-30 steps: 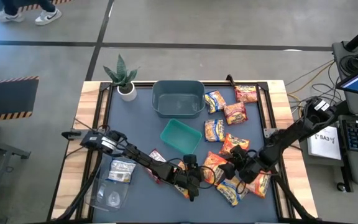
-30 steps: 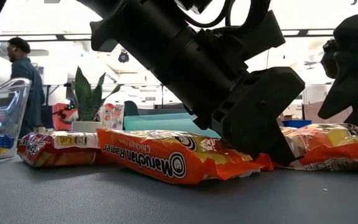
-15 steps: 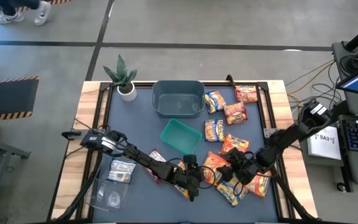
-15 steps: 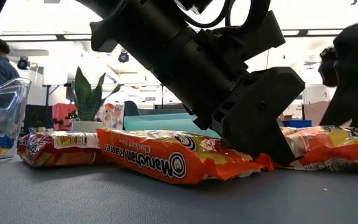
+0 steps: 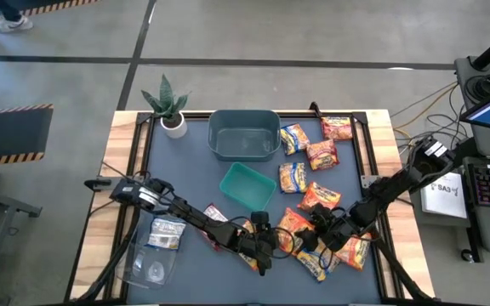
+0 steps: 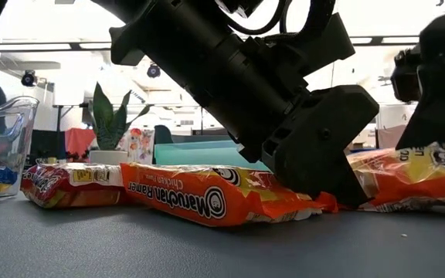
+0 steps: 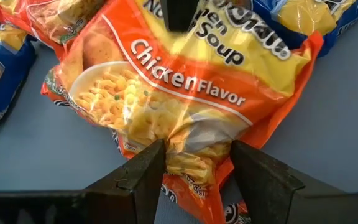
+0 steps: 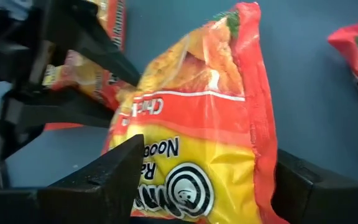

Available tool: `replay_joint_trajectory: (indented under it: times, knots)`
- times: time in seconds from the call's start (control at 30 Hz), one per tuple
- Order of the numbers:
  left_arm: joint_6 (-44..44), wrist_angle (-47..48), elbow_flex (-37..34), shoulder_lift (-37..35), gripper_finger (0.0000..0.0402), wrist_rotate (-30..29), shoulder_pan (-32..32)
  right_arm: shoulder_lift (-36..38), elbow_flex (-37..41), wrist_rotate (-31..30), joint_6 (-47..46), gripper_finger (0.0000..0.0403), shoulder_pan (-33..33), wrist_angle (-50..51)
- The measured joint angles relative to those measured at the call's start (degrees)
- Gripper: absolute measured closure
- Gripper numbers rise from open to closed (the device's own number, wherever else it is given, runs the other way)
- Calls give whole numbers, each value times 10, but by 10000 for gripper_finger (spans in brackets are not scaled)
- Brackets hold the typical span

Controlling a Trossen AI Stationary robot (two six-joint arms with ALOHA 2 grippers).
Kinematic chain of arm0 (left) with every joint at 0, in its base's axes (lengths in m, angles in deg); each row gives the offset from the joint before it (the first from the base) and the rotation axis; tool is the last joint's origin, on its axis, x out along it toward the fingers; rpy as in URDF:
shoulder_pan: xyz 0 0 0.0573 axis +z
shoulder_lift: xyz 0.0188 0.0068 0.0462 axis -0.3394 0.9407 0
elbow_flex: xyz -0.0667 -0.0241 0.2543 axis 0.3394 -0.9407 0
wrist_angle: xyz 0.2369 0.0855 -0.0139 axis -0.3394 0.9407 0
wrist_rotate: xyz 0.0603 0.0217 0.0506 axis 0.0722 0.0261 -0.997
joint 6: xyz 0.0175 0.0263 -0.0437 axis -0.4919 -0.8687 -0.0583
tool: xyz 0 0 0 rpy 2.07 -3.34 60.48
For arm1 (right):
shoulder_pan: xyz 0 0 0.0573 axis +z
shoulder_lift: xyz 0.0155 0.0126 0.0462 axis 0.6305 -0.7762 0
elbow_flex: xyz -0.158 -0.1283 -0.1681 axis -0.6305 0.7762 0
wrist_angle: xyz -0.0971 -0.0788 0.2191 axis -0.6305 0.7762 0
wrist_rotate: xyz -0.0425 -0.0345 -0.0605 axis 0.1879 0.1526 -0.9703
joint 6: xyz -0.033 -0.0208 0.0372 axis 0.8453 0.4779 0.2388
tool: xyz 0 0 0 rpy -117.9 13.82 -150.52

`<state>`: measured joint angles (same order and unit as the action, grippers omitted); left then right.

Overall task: Sort Maruchan noodles
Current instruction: Put the orange noodle pack into the green bin

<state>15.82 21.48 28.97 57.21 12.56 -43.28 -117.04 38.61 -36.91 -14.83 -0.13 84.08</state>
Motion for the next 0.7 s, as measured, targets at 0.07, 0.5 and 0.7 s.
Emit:
replay_joint_trajectory:
  times: [0.07, 0.5, 0.7]
  knots:
    - [-1, -1, 0, 0, 228, -1, 0, 8, 0, 0, 10, 163, 0, 0]
    - [-23, 0, -1, -6, 228, -26, 0, 25, 0, -4, 33, 184, 0, 1]
    - [-34, -1, -1, -16, 228, -26, 0, 25, 0, -7, 29, 185, 0, 2]
